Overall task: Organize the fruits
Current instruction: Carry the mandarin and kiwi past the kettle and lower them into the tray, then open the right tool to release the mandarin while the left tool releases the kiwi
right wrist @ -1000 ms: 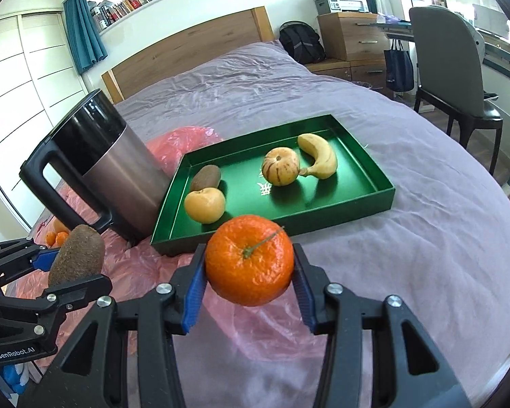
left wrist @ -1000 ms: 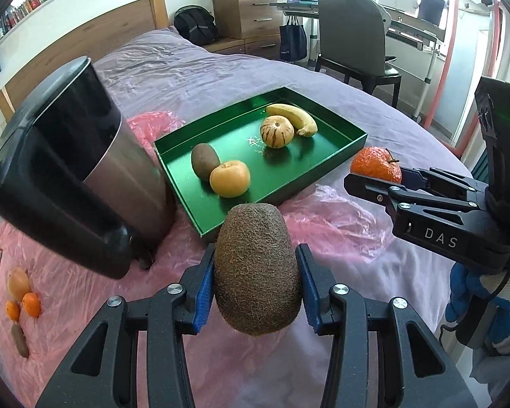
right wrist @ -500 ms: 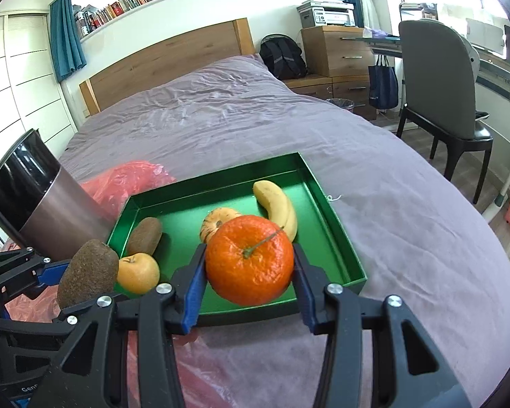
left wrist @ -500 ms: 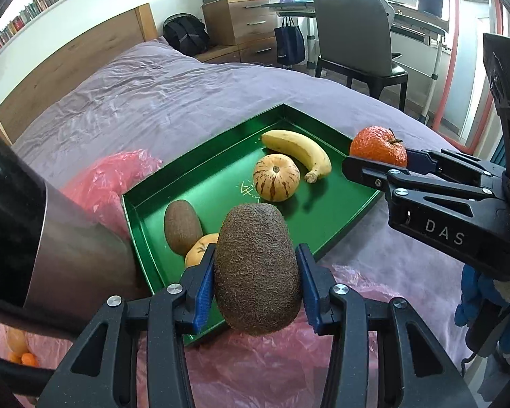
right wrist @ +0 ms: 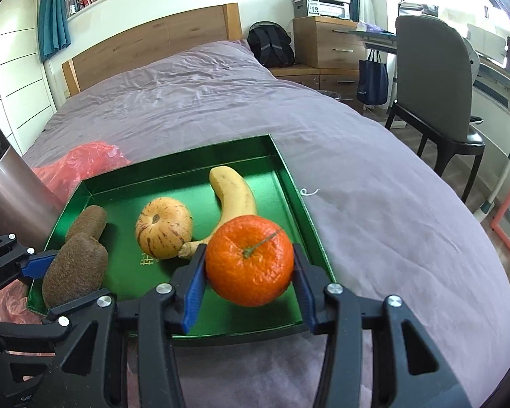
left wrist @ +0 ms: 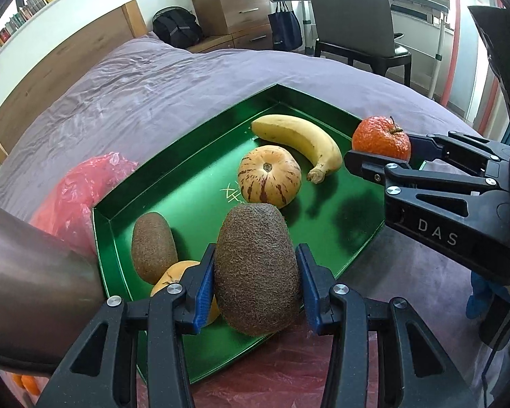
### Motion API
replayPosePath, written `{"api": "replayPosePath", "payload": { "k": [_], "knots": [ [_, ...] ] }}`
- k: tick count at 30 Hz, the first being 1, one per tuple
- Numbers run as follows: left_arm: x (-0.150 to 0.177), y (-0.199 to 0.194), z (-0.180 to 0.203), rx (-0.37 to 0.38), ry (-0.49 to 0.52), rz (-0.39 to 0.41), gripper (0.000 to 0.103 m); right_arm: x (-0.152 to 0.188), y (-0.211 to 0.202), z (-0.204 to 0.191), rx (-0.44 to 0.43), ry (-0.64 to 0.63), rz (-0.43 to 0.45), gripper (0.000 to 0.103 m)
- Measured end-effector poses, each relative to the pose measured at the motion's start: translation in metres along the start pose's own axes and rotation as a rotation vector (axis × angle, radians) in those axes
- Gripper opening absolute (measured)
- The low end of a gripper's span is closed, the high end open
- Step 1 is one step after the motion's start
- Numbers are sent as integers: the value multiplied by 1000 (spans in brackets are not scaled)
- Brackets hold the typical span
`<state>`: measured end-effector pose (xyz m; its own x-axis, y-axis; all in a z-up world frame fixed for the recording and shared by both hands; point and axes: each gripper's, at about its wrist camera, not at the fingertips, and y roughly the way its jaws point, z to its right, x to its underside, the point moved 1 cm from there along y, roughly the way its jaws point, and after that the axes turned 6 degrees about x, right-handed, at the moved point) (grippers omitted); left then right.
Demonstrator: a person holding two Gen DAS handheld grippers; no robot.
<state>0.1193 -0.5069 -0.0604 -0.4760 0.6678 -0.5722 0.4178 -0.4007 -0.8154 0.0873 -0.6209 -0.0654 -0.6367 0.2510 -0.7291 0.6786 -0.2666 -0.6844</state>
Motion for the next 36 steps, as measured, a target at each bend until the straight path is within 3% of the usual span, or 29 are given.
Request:
{"api": "replayPosePath", "payload": {
  "k": [21,27,36],
  "knots": [
    [4,16,-1,1,-22,-31,40,13,14,-5,29,-54,-28,54],
    [2,9,-8,22,-61,-22,46,14,14,-4,37,-59,-43,55],
    [1,-22,-11,38,-74,20,53,11,0,-1,46,-49,-46,67]
  ]
}}
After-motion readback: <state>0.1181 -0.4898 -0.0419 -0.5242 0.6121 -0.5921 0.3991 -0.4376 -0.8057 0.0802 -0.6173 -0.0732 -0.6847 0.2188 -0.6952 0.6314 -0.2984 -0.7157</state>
